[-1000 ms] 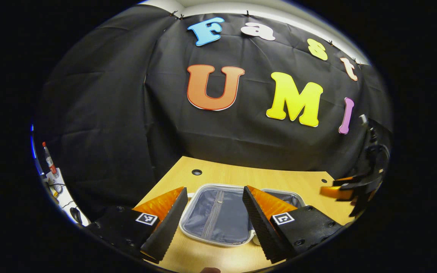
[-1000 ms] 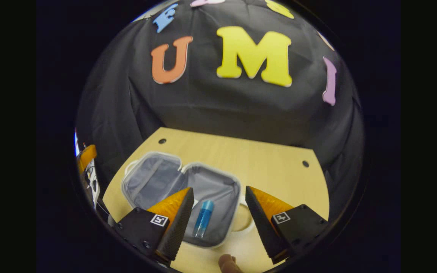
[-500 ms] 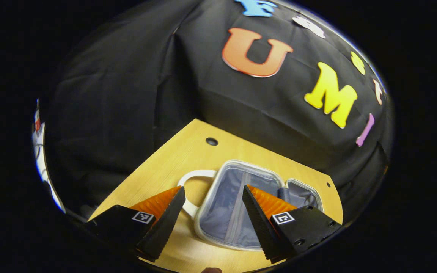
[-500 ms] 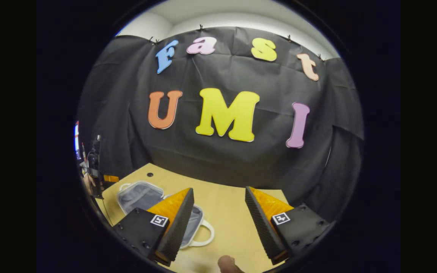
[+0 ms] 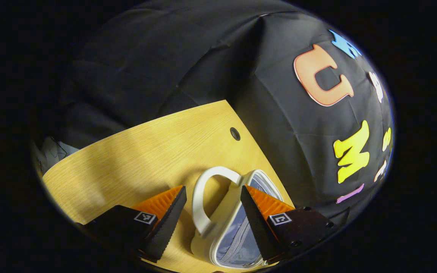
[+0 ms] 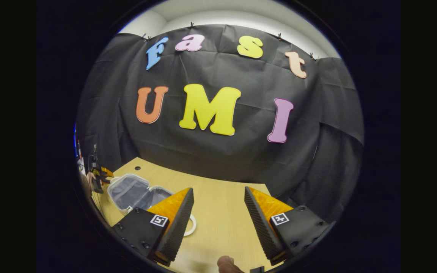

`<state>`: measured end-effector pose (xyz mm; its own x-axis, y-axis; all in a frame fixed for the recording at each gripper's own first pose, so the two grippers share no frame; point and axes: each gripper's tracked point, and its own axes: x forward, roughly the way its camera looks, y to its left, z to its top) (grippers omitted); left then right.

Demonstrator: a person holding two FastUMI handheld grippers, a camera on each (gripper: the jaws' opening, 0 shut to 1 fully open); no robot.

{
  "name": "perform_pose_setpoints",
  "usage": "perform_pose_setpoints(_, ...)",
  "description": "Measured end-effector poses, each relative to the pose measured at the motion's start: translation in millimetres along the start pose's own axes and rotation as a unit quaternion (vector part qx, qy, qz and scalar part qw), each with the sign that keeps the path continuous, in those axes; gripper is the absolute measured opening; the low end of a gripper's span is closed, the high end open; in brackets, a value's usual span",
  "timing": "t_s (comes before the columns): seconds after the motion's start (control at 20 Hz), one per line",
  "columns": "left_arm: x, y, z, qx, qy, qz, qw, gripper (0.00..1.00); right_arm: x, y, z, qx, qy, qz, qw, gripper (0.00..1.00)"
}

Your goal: First open the suitcase, pack the skin care products into it, and then close the suitcase.

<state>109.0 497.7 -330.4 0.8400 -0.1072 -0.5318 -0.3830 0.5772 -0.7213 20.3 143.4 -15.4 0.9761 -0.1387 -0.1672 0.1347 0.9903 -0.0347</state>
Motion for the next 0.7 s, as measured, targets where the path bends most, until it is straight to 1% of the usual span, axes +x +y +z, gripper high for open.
perform_pose_setpoints(0.05, 3.4, 0.0, -3.5, -0.017, 0.008, -0.004, 1.000, 0.91, 0.7, -1.3, -0.5, 0.001, 0.002, -0.001, 1.000, 0.80)
perform_pose_setpoints(0.15, 7.7, -0.8, -12.8, -0.042, 0.021, -0.016, 0.999, 0.83, 1.2, -3.5, -4.4, 0.006, 0.008, -0.003, 1.000, 0.80)
perform_pose_setpoints(0.2, 10.2, -2.6, -14.4, -0.052, 0.024, -0.023, 0.998, 0.76, 1.6, -6.1, -6.4, 0.008, 0.011, -0.004, 1.000, 0.80)
perform_pose_setpoints(0.3, 11.9, 3.0, -15.5, -0.056, 0.025, -0.013, 0.998, 0.63, 2.8, -10.3, -7.7, 0.013, 0.014, -0.008, 1.000, 0.80)
perform_pose_setpoints(0.35, 8.6, 7.5, -12.0, -0.058, 0.019, -0.006, 0.998, 0.43, 3.0, -12.6, -8.2, 0.017, 0.016, -0.009, 1.000, 0.78)
perform_pose_setpoints(0.4, 10.1, 8.2, -11.3, -0.069, 0.017, -0.005, 0.997, 0.18, 2.9, -15.9, -9.0, 0.024, 0.017, -0.012, 1.000, 0.80)
perform_pose_setpoints(0.45, 5.8, 4.9, -11.2, -0.070, 0.018, -0.003, 0.997, 0.21, 2.8, -19.1, -9.3, 0.029, 0.018, -0.015, 0.999, 0.80)
perform_pose_setpoints(0.5, 3.1, 3.7, -12.9, -0.065, 0.020, -0.002, 0.998, 0.17, 2.4, -20.7, -10.3, 0.032, 0.019, -0.017, 0.999, 0.78)
perform_pose_setpoints(0.55, 1.6, 0.3, -13.2, -0.052, 0.021, -0.001, 0.998, 0.16, 1.7, -23.9, -10.0, 0.034, 0.018, -0.019, 0.999, 0.80)
perform_pose_setpoints(0.6, -1.4, -2.9, -8.7, -0.029, 0.014, 0.001, 0.999, 0.13, 2.2, -25.5, -9.6, 0.036, 0.016, -0.019, 0.999, 0.80)
perform_pose_setpoints(0.7, -8.5, -22.1, -1.1, -0.003, 0.004, -0.006, 1.000, 0.08, 3.7, -28.1, -10.6, 0.041, 0.016, -0.018, 0.999, 0.80)
